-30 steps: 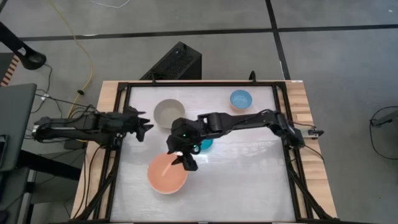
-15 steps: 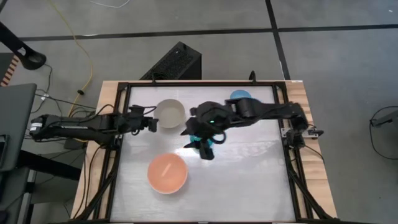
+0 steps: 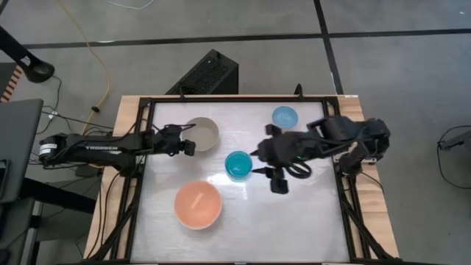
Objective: Nest bowls inside each other
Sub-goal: Stack the gray bowl on top of the light orange bowl
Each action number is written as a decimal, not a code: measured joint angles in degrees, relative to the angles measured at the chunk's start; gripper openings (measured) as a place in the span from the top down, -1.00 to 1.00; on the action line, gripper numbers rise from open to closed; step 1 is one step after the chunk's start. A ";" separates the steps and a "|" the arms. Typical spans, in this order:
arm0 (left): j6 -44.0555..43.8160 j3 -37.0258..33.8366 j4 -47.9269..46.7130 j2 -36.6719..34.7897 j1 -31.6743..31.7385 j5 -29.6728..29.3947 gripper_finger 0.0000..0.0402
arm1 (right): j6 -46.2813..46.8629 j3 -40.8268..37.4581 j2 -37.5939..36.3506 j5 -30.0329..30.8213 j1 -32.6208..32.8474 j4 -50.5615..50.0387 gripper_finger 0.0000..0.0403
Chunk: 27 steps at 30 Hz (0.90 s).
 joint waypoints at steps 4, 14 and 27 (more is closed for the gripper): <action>1.61 0.01 -0.04 -0.31 -0.05 3.12 0.10 | 5.66 0.00 -1.73 6.42 3.93 -6.18 0.03; 19.63 2.57 -3.88 -3.33 -0.05 10.13 0.10 | 21.83 -1.03 -4.41 23.69 16.02 -16.51 0.03; 35.71 2.60 -16.10 -1.95 -0.06 5.22 0.10 | 43.18 -19.46 -10.02 31.63 24.07 -14.02 0.03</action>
